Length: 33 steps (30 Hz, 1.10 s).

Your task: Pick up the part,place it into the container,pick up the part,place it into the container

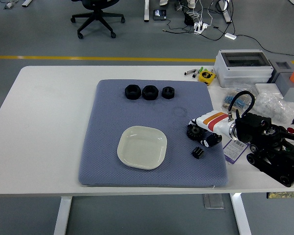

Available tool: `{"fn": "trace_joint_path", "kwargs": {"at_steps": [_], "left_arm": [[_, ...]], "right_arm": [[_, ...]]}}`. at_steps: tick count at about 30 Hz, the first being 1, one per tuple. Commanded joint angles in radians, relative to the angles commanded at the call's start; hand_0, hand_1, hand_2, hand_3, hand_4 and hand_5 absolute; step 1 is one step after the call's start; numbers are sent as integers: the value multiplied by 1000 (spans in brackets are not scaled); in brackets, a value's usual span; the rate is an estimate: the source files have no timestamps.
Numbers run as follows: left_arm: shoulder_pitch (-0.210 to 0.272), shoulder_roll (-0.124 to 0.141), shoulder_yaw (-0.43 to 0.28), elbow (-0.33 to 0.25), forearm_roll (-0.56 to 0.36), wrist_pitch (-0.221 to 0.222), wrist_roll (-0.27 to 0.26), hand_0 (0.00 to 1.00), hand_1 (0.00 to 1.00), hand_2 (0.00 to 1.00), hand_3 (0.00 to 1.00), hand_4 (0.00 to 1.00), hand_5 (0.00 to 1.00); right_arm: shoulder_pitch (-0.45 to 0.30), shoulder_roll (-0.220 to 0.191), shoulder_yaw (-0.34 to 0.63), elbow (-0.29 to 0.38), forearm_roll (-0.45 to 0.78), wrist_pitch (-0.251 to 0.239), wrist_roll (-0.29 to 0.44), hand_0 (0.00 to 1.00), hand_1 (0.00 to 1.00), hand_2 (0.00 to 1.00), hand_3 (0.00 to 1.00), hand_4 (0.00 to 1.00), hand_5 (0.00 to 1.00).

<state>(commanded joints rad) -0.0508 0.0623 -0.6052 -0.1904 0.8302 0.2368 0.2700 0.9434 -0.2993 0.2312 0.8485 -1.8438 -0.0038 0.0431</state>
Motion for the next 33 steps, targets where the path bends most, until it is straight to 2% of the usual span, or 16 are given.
{"fn": "trace_joint_path", "kwargs": {"at_steps": [5, 6, 11, 12, 18, 23, 24, 33], "left_arm": [[1, 0, -3, 0, 4, 0, 1, 577, 585, 607, 705, 707, 686], [1, 0, -3, 0, 4, 0, 1, 577, 585, 608, 704, 707, 687], [2, 1, -9, 0, 10, 0, 2, 577, 585, 608, 704, 707, 687], [3, 1, -10, 0, 11, -1, 2, 577, 585, 608, 702, 705, 686], [6, 3, -12, 0, 15, -2, 3, 577, 586, 608, 702, 704, 687], [9, 3, -9, 1, 9, -2, 3, 577, 586, 608, 702, 704, 687], [9, 3, -8, 1, 7, -1, 3, 577, 586, 607, 701, 703, 688], [8, 3, 0, 3, -9, 3, -2, 577, 587, 608, 700, 702, 688]], "right_arm": [[-2, -2, 1, -1, 18, -5, -2, 271, 250, 329, 368, 253, 293], [-2, -3, 1, 0, 19, -5, -3, 223, 209, 297, 336, 312, 218], [-3, -11, 14, 16, 29, -2, -3, 223, 209, 297, 336, 312, 218], [-3, -13, 19, 22, 28, -2, -3, 188, 187, 274, 319, 364, 191], [-2, -26, 42, 59, 17, 6, -7, 185, 178, 269, 324, 345, 208], [1, -41, 69, 104, 6, 13, -15, 185, 178, 269, 324, 345, 208], [1, -43, 74, 115, 3, 14, -17, 161, 174, 265, 322, 352, 200], [13, -54, 106, 262, -37, 22, -32, 156, 171, 264, 326, 338, 211]]}}
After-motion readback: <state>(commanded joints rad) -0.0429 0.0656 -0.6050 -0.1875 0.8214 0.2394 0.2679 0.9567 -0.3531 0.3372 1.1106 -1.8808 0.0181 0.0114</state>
